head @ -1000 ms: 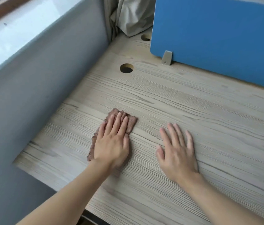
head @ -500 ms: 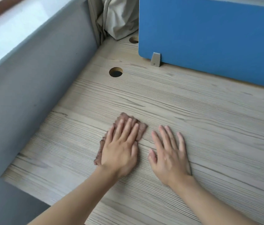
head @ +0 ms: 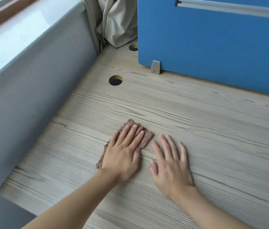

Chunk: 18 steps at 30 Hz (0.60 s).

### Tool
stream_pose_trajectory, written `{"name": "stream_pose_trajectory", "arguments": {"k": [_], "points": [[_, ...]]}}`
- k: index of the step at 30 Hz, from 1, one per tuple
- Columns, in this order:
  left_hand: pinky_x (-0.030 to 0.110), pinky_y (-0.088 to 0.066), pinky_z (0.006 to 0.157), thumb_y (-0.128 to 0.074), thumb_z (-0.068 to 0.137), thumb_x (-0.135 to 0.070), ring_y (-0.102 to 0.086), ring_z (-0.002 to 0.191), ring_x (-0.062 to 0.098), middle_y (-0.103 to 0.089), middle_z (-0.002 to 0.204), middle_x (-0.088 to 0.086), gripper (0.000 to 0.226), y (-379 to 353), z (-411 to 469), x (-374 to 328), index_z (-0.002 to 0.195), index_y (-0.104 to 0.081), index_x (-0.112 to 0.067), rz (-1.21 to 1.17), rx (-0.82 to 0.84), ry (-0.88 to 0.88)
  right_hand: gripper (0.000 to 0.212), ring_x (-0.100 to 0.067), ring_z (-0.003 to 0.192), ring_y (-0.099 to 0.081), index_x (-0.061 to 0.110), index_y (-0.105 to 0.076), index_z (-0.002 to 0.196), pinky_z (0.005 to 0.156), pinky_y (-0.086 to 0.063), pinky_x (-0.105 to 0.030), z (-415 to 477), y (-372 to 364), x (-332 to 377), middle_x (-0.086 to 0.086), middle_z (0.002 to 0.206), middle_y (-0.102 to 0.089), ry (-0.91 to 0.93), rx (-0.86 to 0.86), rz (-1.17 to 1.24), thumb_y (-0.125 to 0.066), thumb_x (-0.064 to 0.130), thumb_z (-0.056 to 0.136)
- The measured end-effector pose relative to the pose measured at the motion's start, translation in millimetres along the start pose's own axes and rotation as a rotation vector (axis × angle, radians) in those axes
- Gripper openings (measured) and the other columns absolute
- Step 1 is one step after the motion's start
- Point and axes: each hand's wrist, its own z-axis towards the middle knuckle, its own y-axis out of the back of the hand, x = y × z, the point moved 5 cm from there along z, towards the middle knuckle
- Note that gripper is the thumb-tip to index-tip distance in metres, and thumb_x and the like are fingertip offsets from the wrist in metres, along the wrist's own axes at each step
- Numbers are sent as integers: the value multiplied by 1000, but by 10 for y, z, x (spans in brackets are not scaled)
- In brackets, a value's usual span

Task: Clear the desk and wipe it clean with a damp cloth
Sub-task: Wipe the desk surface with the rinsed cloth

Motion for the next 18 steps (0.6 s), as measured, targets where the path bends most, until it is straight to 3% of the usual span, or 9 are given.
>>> {"name": "stream_pose_trajectory", "arguments": {"k": [4, 9, 12, 18], "points": [[41, 3, 124, -4, 93, -47, 15, 152, 12, 7, 166, -11, 65, 116, 254, 230, 157, 0, -40, -6, -36, 182, 43, -26, 128, -51, 21, -63, 116, 104, -34, -54, 262, 101, -101, -4, 132, -57, -55, -57, 35, -44, 44, 85], [44, 6, 123, -6, 95, -45, 23, 150, 11, 14, 164, -12, 62, 84, 128, 99, 156, 7, -41, 1, -6, 101, 60, -30, 145, -35, 14, -53, 141, 115, -24, -60, 490, 3, -280, -13, 155, -42, -159, -53, -41, -35, 42, 91], [43, 5, 124, -8, 98, -46, 20, 150, 10, 12, 165, -13, 61, 59, 221, 197, 157, 6, -41, 31, 7, 39, 62, -30, 147, -34, 13, -52, 143, 115, -23, -61, 493, -3, -256, -13, 157, -40, -155, -52, -54, -34, 41, 91], [43, 6, 123, -1, 91, -46, 23, 149, 12, 15, 164, -11, 67, 136, 412, 149, 157, 6, -38, -2, 2, 141, 63, -30, 149, -29, 13, -48, 147, 116, -21, -61, 488, -24, -259, -12, 159, -35, -161, 0, -70, -32, 42, 93]]}}
